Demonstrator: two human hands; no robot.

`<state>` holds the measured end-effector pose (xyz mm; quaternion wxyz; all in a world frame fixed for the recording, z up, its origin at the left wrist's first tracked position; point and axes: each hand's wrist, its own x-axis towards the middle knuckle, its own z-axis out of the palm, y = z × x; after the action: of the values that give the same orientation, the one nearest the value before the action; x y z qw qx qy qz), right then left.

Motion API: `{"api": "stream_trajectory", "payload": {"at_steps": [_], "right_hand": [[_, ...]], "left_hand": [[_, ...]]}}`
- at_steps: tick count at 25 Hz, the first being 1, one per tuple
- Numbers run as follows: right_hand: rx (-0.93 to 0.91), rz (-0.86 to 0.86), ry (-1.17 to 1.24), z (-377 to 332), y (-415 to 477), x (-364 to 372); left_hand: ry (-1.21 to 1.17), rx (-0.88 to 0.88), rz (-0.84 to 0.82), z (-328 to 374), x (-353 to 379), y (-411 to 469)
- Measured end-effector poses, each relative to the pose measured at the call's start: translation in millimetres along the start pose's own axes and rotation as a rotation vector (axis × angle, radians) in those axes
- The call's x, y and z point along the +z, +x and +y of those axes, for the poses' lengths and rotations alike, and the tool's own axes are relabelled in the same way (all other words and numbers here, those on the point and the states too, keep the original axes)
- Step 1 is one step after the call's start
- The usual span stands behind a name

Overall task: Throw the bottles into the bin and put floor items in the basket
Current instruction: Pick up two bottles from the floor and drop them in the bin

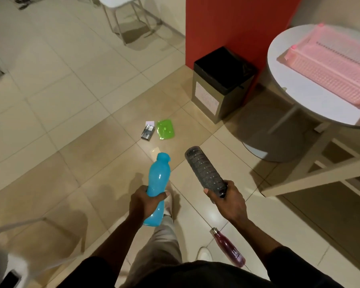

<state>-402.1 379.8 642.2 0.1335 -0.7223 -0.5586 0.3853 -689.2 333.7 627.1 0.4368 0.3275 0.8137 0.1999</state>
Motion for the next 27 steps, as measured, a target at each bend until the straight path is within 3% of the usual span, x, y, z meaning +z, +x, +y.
{"api": "stream_trajectory", "payload": {"at_steps": [11, 19, 27], "right_hand": [[0.125, 0.151, 0.025, -124, 113, 1], [0.168, 0.197, 0.088, -135, 205, -25], [0.110, 0.109, 0.031, -126, 348, -108]], "left_hand": [[0.163, 0.132, -0.126, 127, -71, 200], [0.221, 0.122, -0.165, 204, -34, 265], [0.282, 0.132, -0.157, 339, 28, 335]]}}
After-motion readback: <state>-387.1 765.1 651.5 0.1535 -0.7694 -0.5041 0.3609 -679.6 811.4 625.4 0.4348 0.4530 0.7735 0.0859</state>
